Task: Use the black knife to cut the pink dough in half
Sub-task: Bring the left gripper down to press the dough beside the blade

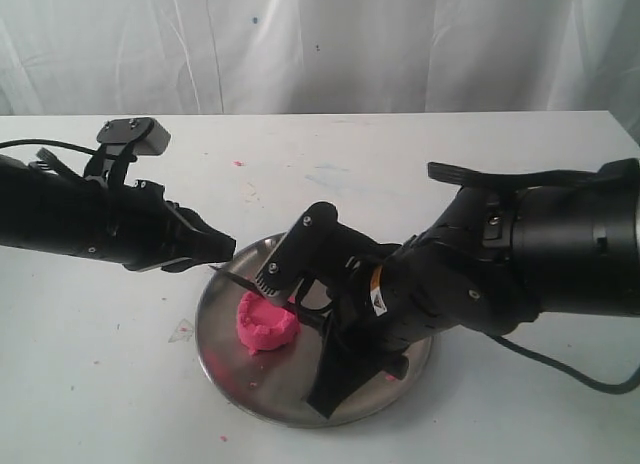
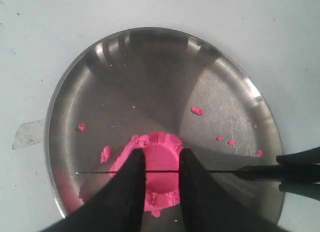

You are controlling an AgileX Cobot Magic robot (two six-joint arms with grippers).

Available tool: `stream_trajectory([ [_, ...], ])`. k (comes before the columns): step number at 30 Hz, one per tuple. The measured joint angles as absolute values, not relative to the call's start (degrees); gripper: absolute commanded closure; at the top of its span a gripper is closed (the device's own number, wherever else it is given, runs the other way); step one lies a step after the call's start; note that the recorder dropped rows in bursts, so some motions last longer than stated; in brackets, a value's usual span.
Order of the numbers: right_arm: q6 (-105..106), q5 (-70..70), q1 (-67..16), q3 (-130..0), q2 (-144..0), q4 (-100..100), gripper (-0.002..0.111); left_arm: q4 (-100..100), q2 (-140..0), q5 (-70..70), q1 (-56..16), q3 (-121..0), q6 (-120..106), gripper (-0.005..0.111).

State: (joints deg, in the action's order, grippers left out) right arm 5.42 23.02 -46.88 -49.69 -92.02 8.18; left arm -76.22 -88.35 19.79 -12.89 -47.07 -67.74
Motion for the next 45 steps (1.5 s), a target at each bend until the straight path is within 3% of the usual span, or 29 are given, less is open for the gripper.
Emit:
stream_trajectory([
  [45, 4.6, 19.3, -46.9, -49.8, -97.5, 12.5, 0.103, -81.7, -93.6, 21.5, -12.9, -49.4, -71.6, 0.077],
])
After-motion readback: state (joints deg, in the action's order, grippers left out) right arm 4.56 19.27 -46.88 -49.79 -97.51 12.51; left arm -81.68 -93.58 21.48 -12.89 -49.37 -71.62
